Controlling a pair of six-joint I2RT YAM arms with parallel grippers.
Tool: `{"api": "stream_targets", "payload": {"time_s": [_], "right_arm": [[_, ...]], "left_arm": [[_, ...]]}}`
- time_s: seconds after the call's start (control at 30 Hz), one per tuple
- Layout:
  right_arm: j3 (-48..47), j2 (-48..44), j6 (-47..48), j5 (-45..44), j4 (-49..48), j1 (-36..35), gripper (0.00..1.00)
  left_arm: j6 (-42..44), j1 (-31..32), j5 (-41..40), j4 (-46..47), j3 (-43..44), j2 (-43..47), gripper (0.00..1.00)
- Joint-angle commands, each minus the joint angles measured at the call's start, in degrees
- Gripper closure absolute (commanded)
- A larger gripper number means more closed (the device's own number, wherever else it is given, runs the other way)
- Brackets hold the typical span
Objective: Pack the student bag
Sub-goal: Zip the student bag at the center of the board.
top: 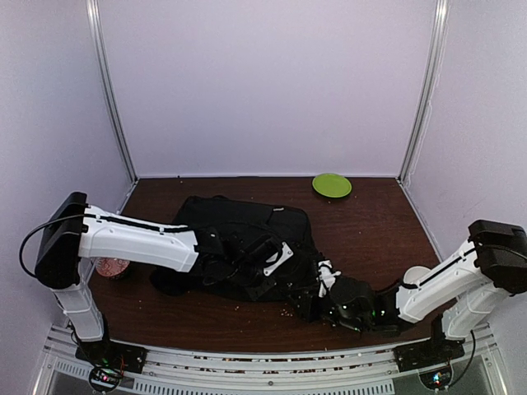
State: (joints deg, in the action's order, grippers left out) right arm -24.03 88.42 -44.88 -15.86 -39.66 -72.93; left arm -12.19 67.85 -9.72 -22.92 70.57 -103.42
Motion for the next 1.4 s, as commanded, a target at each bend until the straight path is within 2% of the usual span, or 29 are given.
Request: {"api": "stream_targets", "payload": {"time_s": [0.0,0.17,0.4,0.77,0.97,1.37], "right_arm": [[-3.89,2.58,0.61,-6.28,5.69,-0.37,0.64],[-6.48,4.73,-0.3,-7.15,9.51,-0.28,0.64],[-8.78,5.54,-1.61,-9.94,15.92,-0.28,0.72],[-9.67,5.49,-0.68,-9.99,18.65,-0.27,0.92],[-9.59,4.72,-0.28,-10.16,19.62,-0.25,1.0],[-8.15,-0.79,1.69,-11.61,24.73,-0.42,1.0]], "left_arm": [[-1.35,0.61,6.6,2.79,2.07,-2.02,1.0],[-1.28,0.61,6.73,2.7,2.29,-2.14,1.0],[-1.09,0.55,6.47,1.71,2.9,-2.14,1.0],[-1.01,0.52,5.94,1.31,3.16,-2.1,1.0],[-0.91,0.53,5.61,0.79,3.18,-2.14,1.0],[-0.41,0.57,4.43,-0.14,2.72,-2.4,1.0]]}}
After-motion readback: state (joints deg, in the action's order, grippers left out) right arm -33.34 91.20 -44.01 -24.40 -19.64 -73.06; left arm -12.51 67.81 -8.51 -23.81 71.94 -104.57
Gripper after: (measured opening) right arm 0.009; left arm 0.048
